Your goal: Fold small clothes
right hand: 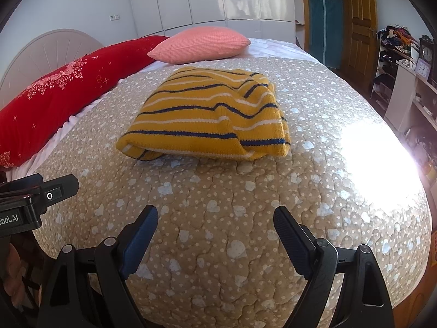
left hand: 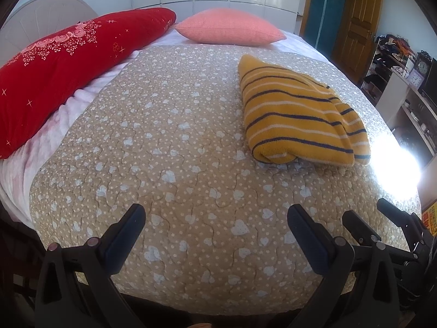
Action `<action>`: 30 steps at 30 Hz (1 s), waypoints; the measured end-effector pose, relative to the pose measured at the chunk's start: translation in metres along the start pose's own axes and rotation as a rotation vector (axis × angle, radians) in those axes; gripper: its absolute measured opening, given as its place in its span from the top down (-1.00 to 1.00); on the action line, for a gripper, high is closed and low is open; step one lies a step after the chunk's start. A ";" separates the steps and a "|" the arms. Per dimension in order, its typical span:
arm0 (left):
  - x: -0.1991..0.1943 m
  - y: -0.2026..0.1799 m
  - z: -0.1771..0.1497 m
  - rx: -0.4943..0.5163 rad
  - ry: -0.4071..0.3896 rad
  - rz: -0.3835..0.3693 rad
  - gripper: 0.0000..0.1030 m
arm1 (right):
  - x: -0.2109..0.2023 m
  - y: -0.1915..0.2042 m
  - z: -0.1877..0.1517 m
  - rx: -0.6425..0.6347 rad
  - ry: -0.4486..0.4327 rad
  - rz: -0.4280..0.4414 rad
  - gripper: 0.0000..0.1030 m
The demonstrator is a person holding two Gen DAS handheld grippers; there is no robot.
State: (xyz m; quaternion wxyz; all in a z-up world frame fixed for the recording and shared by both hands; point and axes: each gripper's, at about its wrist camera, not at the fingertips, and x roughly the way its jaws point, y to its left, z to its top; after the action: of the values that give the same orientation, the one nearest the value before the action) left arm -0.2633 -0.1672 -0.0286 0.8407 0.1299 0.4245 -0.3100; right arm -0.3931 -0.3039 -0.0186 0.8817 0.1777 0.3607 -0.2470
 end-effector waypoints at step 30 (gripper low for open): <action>0.005 -0.005 -0.003 0.019 0.032 -0.015 -1.00 | 0.005 -0.007 -0.003 0.029 0.025 -0.010 -0.76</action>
State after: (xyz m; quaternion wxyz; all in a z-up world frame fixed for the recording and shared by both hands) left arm -0.2665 -0.1718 -0.0345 0.8301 0.1397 0.4360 -0.3182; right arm -0.3953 -0.3098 -0.0254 0.8733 0.1916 0.3687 -0.2543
